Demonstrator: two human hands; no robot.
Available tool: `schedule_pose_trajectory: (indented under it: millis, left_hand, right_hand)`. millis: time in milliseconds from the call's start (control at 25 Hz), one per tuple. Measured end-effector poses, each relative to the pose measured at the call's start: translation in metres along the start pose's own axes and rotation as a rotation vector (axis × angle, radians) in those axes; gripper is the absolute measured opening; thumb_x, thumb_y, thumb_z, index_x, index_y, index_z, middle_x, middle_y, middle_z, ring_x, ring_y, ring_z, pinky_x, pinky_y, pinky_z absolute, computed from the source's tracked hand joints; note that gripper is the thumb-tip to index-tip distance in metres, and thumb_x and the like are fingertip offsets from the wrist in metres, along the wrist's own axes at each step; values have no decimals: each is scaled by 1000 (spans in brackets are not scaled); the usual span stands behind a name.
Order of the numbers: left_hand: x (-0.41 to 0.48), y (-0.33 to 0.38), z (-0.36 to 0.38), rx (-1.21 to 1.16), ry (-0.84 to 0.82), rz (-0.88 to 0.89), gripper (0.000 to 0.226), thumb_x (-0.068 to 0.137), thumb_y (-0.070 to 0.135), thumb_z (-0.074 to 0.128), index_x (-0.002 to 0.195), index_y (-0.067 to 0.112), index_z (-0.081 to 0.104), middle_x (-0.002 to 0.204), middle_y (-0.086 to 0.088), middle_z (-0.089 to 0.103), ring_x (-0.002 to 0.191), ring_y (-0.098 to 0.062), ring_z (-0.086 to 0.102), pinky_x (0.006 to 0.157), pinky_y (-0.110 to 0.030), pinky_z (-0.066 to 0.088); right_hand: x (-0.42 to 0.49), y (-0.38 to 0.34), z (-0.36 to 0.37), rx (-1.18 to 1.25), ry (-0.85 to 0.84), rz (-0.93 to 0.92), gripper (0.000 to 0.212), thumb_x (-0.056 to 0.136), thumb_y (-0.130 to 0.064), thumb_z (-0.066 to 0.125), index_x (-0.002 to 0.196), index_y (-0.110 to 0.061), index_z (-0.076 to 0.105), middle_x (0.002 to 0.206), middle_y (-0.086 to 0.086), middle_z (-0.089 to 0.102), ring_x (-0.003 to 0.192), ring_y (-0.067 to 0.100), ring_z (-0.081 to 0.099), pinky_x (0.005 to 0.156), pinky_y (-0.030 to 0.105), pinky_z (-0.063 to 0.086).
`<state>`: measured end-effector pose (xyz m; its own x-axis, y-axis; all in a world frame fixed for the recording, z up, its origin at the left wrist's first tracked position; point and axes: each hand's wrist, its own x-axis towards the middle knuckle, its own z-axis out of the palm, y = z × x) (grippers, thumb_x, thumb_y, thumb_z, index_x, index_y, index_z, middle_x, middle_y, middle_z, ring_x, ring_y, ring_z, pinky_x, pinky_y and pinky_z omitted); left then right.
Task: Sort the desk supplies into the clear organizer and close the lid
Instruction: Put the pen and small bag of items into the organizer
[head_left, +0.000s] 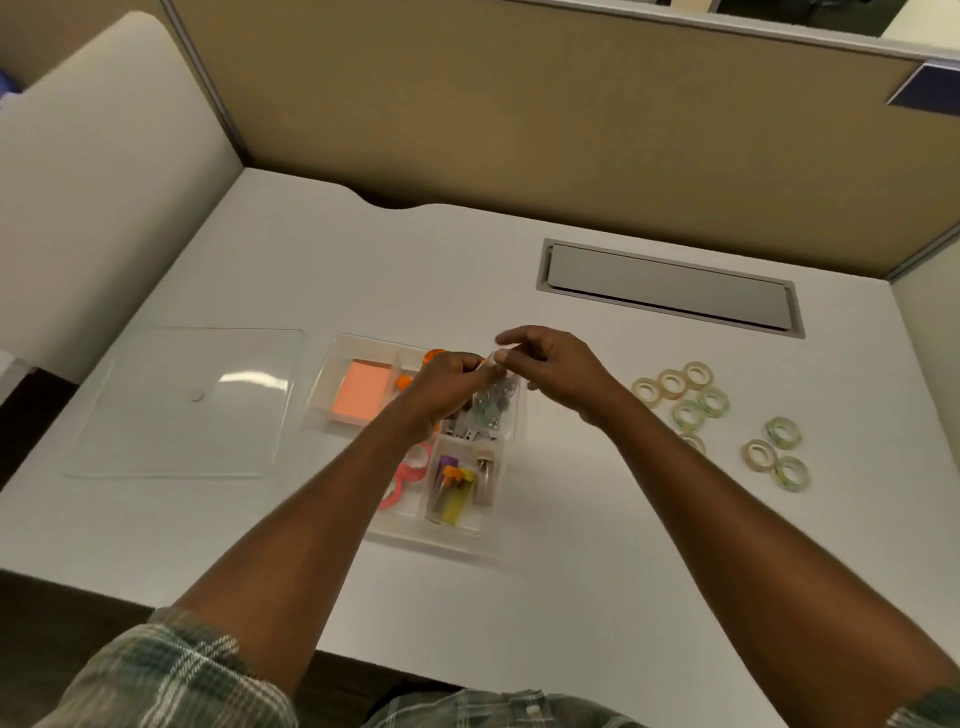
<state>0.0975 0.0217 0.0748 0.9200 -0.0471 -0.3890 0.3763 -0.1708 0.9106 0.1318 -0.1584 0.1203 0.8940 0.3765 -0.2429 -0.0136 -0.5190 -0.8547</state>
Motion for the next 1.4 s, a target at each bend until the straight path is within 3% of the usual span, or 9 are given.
schedule_pose_trajectory:
  millis: [120, 240, 440, 640, 800, 960, 1160, 1280, 1400]
  left_hand:
    - [0, -9, -43, -2, 4, -31, 51, 80, 49, 73, 87, -1, 67, 60, -8, 40, 43, -12, 30, 43, -21, 24]
    - [-2, -24, -82, -5, 87, -73, 43, 72, 57, 75, 69, 15, 65, 50, 0, 41, 42, -12, 33, 41, -21, 26]
    - [-4, -49, -131, -2, 216, -122, 31, 85, 43, 71, 70, 17, 70, 53, 2, 53, 44, -12, 37, 41, -22, 28]
    - [8, -66, -154, 112, 479, -117, 32, 92, 29, 63, 66, 11, 65, 54, -1, 53, 51, -19, 45, 53, -27, 34]
    - [26, -73, -153, 317, 609, -203, 25, 94, 20, 54, 91, 2, 71, 93, -16, 70, 87, -32, 63, 77, -37, 50]
    - [41, -78, -146, 458, 586, -226, 23, 92, 13, 52, 100, 2, 70, 106, -15, 70, 101, -33, 64, 87, -39, 52]
    - [52, -84, -141, 572, 529, -244, 18, 92, 16, 56, 101, 3, 66, 108, -16, 69, 103, -34, 63, 79, -36, 48]
    - [52, -85, -139, 577, 517, -240, 22, 94, 23, 55, 103, 6, 64, 108, -15, 68, 101, -32, 63, 74, -32, 41]
    - [48, -83, -132, 596, 548, -178, 23, 94, 21, 52, 112, 7, 59, 110, -14, 69, 99, -32, 65, 72, -30, 41]
  right_hand:
    - [31, -14, 20, 45, -102, 39, 16, 91, -28, 69, 98, -14, 73, 88, 1, 73, 77, 14, 68, 63, 28, 56]
    - [53, -22, 52, 111, -85, 92, 13, 94, -18, 66, 93, -7, 71, 79, 4, 69, 62, 13, 64, 53, 21, 53]
    - [85, -33, 111, 185, -13, 170, 9, 95, -15, 65, 94, -6, 70, 80, 4, 65, 60, 17, 61, 50, 21, 54]
    - [109, -40, 147, 218, 40, 199, 9, 94, -13, 63, 99, -8, 68, 92, 10, 69, 82, 26, 68, 76, 38, 61]
    - [115, -37, 161, 21, 28, 163, 22, 93, -20, 64, 114, -13, 66, 108, 6, 70, 97, 24, 68, 87, 39, 57]
    - [110, -30, 178, -285, 16, -27, 25, 94, -18, 63, 118, -12, 68, 121, 6, 67, 111, 21, 61, 87, 26, 44]
    - [101, -12, 194, -883, -41, -308, 32, 94, -35, 58, 121, -21, 70, 146, 5, 53, 131, 29, 45, 102, 44, 38]
    - [99, -9, 203, -1013, -148, -306, 45, 98, -49, 43, 133, -28, 63, 154, 5, 44, 148, 36, 24, 119, 61, 8]
    - [97, -8, 211, -1121, -196, -282, 57, 100, -59, 27, 146, -33, 47, 157, 4, 40, 152, 39, 8, 114, 69, -12]
